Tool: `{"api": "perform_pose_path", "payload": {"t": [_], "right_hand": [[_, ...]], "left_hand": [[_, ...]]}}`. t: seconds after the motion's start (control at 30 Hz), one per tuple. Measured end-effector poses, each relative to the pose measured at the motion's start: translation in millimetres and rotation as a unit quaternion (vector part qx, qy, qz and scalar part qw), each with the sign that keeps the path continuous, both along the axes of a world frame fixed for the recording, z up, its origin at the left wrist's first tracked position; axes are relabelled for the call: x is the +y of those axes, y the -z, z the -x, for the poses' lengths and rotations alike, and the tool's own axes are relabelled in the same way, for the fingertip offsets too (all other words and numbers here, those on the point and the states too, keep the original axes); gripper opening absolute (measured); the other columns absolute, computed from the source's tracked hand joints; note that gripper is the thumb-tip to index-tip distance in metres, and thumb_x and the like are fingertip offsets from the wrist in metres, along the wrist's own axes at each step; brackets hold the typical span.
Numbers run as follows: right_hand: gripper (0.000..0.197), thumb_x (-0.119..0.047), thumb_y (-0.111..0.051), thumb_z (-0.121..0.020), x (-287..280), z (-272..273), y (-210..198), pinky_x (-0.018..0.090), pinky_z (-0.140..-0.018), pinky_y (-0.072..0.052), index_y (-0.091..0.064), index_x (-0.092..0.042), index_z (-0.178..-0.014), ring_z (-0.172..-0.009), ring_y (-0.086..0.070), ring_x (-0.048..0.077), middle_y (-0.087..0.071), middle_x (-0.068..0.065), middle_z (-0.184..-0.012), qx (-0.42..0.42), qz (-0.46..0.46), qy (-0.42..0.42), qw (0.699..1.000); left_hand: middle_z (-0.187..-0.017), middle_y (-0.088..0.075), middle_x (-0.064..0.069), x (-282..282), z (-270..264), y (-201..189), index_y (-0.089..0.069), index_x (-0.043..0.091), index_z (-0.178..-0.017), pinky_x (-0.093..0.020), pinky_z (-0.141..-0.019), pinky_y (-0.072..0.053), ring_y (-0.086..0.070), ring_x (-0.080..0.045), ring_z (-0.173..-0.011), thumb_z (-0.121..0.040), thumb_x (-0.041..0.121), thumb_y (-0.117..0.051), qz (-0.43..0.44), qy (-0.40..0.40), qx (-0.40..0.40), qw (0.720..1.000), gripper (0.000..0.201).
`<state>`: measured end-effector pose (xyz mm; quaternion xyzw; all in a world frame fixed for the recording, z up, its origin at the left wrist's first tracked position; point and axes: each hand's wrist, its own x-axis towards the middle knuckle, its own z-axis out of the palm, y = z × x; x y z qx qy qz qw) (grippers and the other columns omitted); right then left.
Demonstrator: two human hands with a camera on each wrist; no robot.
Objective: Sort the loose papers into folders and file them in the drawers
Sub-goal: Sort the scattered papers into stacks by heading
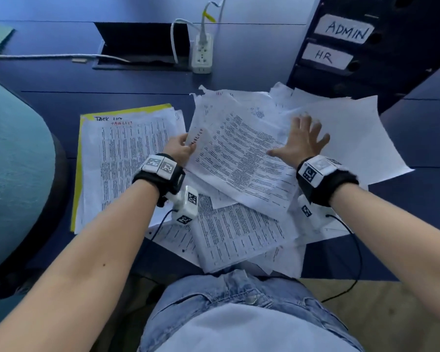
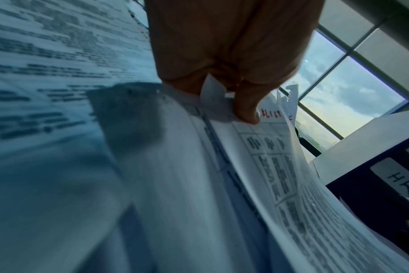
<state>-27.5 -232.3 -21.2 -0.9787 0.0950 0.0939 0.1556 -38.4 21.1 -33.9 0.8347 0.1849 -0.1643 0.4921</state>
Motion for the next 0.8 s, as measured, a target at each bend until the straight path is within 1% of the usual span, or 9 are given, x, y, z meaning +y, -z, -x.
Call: {"api": "perform_pose_path", "payload": {"t": [0.13,0.27,0.37,0.47,0.53,0.6,0.63,0.73,0.8], "right_hand": [[0.099,-0.065,-0.074,-0.056,12.3,-0.1,6.3,0.064,-0.107,0.0,-0.033,-0.021,-0.135,-0.138,-0.01,0.031,-0.018,0.004,-0.147,0.088,0.024,-0.103,0.99],[0.117,-0.063,-0.08,-0.048,15.4,1.5,13.9,0.051,-0.106,-0.025,-0.019,-0.022,-0.14,-0.127,-0.025,0.03,-0.025,0.009,-0.138,0.091,0.007,-0.122,0.988],[0.111,-0.067,-0.078,-0.047,10.7,-6.3,9.5,0.048,-0.101,-0.028,-0.03,-0.013,-0.131,-0.122,-0.03,0.032,-0.031,0.014,-0.132,0.097,0.041,-0.096,0.99],[0.107,-0.067,-0.077,-0.048,2.0,-15.0,5.6,0.049,-0.1,-0.029,-0.037,-0.006,-0.127,-0.125,-0.028,0.034,-0.033,0.016,-0.133,0.137,0.076,-0.07,0.985],[0.081,-0.063,-0.078,-0.053,-1.8,-17.5,3.4,0.048,-0.102,-0.03,-0.052,-0.006,-0.105,-0.125,-0.027,0.034,-0.031,0.016,-0.132,0.163,0.057,-0.045,0.984],[0.054,-0.054,-0.078,-0.062,-4.3,-16.8,7.1,0.043,-0.103,-0.032,-0.052,-0.008,-0.072,-0.124,-0.03,0.033,-0.035,0.015,-0.128,0.175,0.015,-0.029,0.984],[0.051,-0.05,-0.078,-0.067,-5.2,-15.3,11.0,0.04,-0.101,-0.034,-0.052,-0.005,-0.071,-0.122,-0.036,0.033,-0.04,0.016,-0.125,0.169,-0.006,-0.029,0.985],[0.047,-0.037,-0.075,-0.076,-10.9,-11.6,24.9,0.035,-0.085,-0.046,-0.064,0.005,-0.094,-0.103,-0.058,0.032,-0.062,0.02,-0.11,0.103,-0.099,0.032,0.989],[0.049,-0.033,-0.074,-0.078,-16.3,-11.8,30.3,0.034,-0.083,-0.048,-0.064,0.006,-0.105,-0.1,-0.061,0.031,-0.064,0.021,-0.109,0.067,-0.149,0.102,0.981]], "left_hand": [[-0.111,-0.063,-0.01,-4.0,-4.0,-7.5,-0.056,0.008,-0.122,-0.038,-0.099,-0.045,-0.058,-0.03,-0.111,-0.096,0.008,-0.046,0.006,0.042,-0.01,0.999,0.028],[-0.115,-0.063,-0.015,-5.2,-10.6,-19.3,-0.058,0.006,-0.117,-0.042,-0.098,-0.046,-0.06,-0.03,-0.108,-0.096,0.006,-0.043,-0.016,0.103,-0.009,0.995,0.025],[-0.112,-0.063,-0.016,-3.7,-13.4,-21.1,-0.058,0.003,-0.115,-0.041,-0.096,-0.047,-0.06,-0.031,-0.107,-0.096,0.006,-0.045,-0.012,0.079,-0.024,0.996,0.024],[-0.102,-0.061,-0.011,2.0,-12.4,-15.6,-0.06,0.007,-0.107,-0.028,-0.08,-0.047,-0.058,-0.024,-0.093,-0.091,0.02,-0.057,-0.04,0.003,-0.052,0.998,0.021],[-0.108,-0.059,-0.009,10.0,-9.7,-8.9,-0.06,0.007,-0.107,-0.028,-0.083,-0.043,-0.054,-0.021,-0.099,-0.088,0.031,-0.061,-0.05,-0.064,-0.055,0.995,0.031],[-0.111,-0.059,-0.011,16.2,-6.3,-1.6,-0.059,0.005,-0.106,-0.033,-0.091,-0.043,-0.054,-0.025,-0.104,-0.086,0.04,-0.062,-0.035,-0.101,-0.037,0.994,0.041],[-0.105,-0.061,-0.011,17.6,-4.1,1.0,-0.059,0.007,-0.1,-0.033,-0.089,-0.043,-0.055,-0.026,-0.101,-0.084,0.042,-0.063,-0.027,-0.109,-0.028,0.993,0.039],[-0.079,-0.055,0.0,20.6,0.7,4.7,-0.05,0.017,-0.072,-0.03,-0.081,-0.043,-0.051,-0.02,-0.087,-0.08,0.042,-0.067,-0.001,-0.144,-0.01,0.989,0.031],[-0.08,-0.057,-0.003,23.2,3.3,6.0,-0.048,0.018,-0.068,-0.036,-0.084,-0.048,-0.052,-0.02,-0.086,-0.077,0.039,-0.071,0.023,-0.195,-0.015,0.98,0.032]]}}
